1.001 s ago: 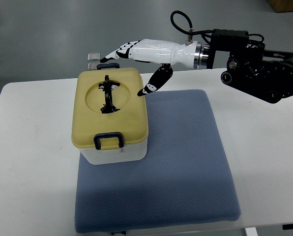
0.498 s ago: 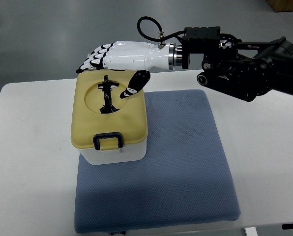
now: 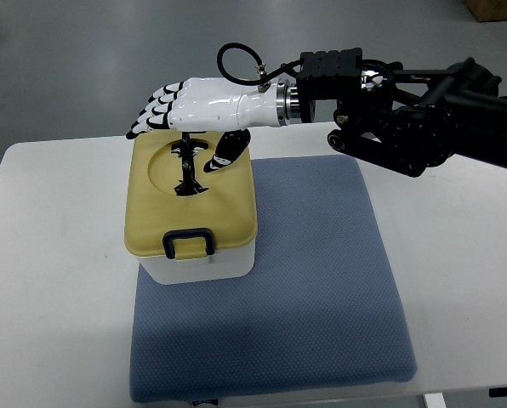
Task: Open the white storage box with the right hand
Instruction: 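Lower the right hand onto the black lid handle and close fingers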
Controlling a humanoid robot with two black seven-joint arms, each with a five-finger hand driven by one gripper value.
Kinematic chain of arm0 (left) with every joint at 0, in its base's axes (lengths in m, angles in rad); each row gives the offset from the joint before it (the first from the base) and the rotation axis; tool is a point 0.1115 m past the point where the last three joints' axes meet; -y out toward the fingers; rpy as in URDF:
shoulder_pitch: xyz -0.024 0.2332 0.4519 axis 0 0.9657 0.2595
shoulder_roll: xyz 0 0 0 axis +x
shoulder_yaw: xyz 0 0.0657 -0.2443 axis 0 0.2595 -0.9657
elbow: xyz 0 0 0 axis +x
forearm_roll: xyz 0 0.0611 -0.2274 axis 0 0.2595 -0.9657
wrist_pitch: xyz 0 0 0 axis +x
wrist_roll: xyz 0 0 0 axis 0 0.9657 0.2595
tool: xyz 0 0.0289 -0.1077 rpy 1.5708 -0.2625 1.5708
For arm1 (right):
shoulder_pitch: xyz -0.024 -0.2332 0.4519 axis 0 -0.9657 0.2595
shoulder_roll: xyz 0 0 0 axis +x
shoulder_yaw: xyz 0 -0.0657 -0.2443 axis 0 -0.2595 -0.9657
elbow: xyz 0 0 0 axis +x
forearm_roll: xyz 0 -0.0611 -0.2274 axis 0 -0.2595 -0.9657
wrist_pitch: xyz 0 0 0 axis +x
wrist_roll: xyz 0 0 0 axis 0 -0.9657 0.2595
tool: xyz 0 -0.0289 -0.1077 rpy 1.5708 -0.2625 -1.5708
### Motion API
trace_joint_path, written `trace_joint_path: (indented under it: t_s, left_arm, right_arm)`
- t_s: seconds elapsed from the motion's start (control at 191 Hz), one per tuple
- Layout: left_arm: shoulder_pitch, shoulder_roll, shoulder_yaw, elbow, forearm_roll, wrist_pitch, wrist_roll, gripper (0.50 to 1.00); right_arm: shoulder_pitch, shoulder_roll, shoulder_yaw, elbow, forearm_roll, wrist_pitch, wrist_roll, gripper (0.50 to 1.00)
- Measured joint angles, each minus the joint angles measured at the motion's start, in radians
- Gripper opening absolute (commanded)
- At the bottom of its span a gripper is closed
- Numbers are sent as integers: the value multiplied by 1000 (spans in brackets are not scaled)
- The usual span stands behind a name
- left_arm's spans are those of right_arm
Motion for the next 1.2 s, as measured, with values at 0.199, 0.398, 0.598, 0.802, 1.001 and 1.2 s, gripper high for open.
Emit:
trace_joint_path:
  t_s: [0.199, 0.398, 0.598, 0.802, 1.001, 1.2]
  left_arm:
    - [-2, 0, 0, 0, 0, 0, 0, 1000]
    - [-2, 0, 0, 0, 0, 0, 0, 1000]
    - [-4, 0, 0, 0, 0, 0, 0, 1000]
    - [-9, 0, 1, 0, 0, 0, 0, 1000]
    - [-9, 0, 1, 0, 0, -1, 0, 1000]
    - [-9, 0, 3, 0, 0, -1, 0, 1000]
  right_arm:
    - [0, 22, -24, -17, -5, -34, 0, 913]
    - [2, 26, -35, -34, -9, -46, 0, 876]
    - [11, 25, -38, -36, -10, -56, 0, 819]
    - [15, 24, -39, -37, -10, -59, 0, 797]
    - [16, 25, -39, -35, -10, -66, 0, 797]
    - [13, 27, -39, -34, -16, -70, 0, 766]
